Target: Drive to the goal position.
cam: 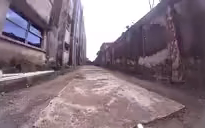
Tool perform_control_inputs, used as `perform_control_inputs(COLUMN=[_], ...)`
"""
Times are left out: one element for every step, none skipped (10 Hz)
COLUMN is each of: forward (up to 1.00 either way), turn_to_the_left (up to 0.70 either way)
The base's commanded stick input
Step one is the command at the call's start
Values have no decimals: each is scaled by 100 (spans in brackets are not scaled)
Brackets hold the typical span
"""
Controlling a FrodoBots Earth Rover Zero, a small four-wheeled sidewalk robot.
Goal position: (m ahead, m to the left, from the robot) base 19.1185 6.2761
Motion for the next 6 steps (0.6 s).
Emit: perform_control_inputs(forward=[50,50,50,50,50,50], turn_to_the_left=[0,0,0,0,0,0])
